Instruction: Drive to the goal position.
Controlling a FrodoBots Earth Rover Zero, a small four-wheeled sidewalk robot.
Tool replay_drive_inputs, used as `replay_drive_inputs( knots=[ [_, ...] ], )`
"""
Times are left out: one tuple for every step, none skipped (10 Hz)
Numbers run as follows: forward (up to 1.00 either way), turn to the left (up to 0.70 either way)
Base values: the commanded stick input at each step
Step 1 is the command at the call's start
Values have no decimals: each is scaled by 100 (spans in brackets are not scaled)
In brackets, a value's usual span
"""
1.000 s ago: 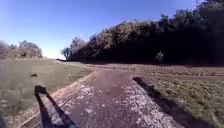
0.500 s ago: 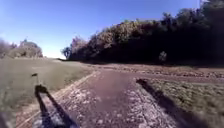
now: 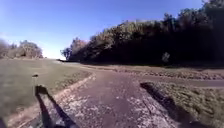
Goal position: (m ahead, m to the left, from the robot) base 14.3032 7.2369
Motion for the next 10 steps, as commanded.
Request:
replay_drive_inputs(
  knots=[
    [85, 0],
    [85, 0],
    [85, 0],
    [85, 0],
    [85, 0],
    [85, 0],
    [85, 0],
    [85, 0],
    [85, 0],
    [85, 0]
  ],
)
